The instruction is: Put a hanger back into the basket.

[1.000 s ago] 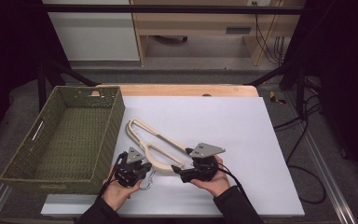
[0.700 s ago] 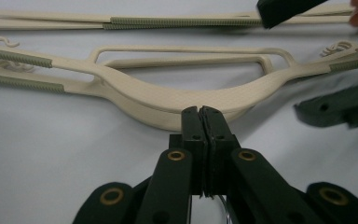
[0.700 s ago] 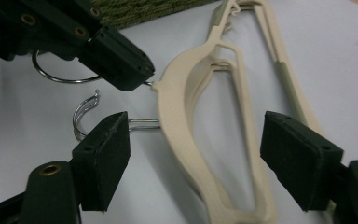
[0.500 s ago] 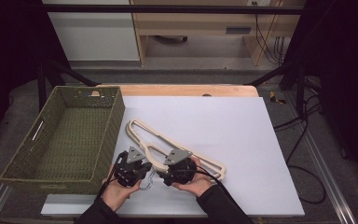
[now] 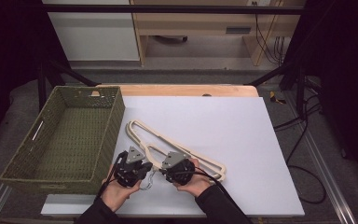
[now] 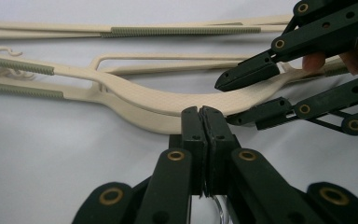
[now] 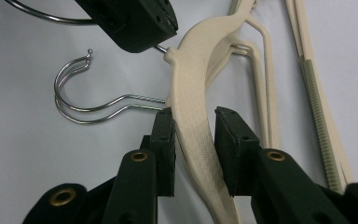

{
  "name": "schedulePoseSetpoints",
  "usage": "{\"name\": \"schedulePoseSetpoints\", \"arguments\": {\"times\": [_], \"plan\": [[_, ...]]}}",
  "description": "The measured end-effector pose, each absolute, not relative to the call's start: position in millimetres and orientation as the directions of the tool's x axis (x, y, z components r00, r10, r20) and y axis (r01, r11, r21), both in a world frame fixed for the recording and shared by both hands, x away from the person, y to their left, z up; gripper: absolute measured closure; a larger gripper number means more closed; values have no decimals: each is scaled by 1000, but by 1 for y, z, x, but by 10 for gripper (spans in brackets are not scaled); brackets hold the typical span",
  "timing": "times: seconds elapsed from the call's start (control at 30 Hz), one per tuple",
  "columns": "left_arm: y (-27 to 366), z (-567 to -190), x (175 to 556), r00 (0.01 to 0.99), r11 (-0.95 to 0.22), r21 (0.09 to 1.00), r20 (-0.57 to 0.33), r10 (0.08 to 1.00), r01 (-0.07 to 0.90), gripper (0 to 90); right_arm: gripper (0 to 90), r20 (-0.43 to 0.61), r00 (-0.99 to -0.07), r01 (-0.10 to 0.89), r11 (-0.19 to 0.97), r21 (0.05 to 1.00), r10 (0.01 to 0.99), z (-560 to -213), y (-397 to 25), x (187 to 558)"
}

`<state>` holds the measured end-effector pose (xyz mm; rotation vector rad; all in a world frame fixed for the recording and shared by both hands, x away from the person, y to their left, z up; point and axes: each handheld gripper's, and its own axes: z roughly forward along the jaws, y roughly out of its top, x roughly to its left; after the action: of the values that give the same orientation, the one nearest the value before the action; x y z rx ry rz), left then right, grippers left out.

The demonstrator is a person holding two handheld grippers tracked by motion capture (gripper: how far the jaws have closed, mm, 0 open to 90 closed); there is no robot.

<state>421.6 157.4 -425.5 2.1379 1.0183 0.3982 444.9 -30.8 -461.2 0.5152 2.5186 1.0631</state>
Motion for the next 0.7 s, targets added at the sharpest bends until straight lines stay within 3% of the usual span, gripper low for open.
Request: {"name": "schedulePoseSetpoints", "arguments": {"times": [0.07, 0.2, 0.4, 0.5, 0.7], "plan": [[160, -422, 421, 651, -419, 735, -39, 758, 532, 869, 702, -185, -871, 184, 651, 737, 455, -460, -32, 444], [167, -413, 418, 654, -387, 774, -46, 755, 501, 709, 709, -187, -871, 175, 641, 747, 455, -456, -36, 445], [187, -387, 412, 676, -298, 875, -46, 735, 383, 365, 729, -174, -862, 180, 608, 773, 476, -445, -47, 446], [195, -379, 411, 682, -271, 896, -47, 730, 351, 236, 742, -169, -854, 187, 592, 784, 492, -439, -55, 448], [204, -370, 408, 674, -243, 914, -43, 738, 324, 107, 773, -172, -833, 195, 569, 799, 526, -427, -71, 450]]}}
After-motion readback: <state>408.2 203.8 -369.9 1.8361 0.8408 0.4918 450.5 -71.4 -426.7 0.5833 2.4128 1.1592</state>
